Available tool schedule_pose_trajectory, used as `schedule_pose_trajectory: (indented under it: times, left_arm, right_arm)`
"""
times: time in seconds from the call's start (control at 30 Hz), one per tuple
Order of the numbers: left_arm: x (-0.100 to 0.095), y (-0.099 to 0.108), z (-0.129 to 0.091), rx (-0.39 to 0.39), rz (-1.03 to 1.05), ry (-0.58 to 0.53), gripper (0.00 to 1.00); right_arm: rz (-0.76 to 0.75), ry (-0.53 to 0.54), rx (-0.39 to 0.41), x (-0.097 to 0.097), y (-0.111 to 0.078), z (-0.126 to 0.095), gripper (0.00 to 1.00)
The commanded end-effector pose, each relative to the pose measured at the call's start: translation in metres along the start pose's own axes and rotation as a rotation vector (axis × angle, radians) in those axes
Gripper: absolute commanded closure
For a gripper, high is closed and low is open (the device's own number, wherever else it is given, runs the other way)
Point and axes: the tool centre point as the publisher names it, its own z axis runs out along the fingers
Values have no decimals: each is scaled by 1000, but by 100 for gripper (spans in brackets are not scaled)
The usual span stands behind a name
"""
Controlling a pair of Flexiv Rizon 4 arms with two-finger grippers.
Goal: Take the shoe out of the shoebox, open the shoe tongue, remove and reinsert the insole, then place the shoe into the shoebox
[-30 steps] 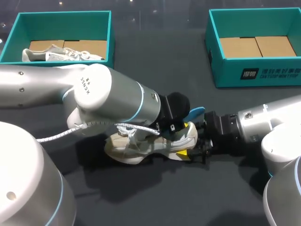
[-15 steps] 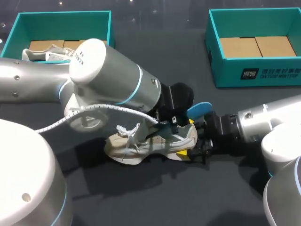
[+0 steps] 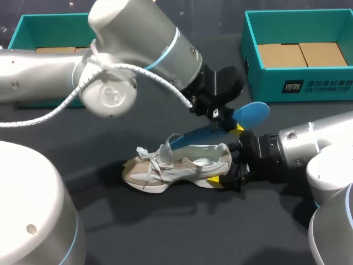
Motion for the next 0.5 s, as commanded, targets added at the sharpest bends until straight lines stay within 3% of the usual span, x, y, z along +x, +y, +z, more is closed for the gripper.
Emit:
schedule_pose_trajectory:
  times: [0.03,0.1,0.5]
  left_arm:
    - [1,-25,-18,20,8,100,100]
    - [3,-44,-32,42,29,145,100]
    - [3,-44,-32,42,29,145,100]
  right_arm:
    - [1,-2,3,1,0,2,100]
    - [1,-2,3,1,0,2,100]
    - [1,-2,3,1,0,2,100]
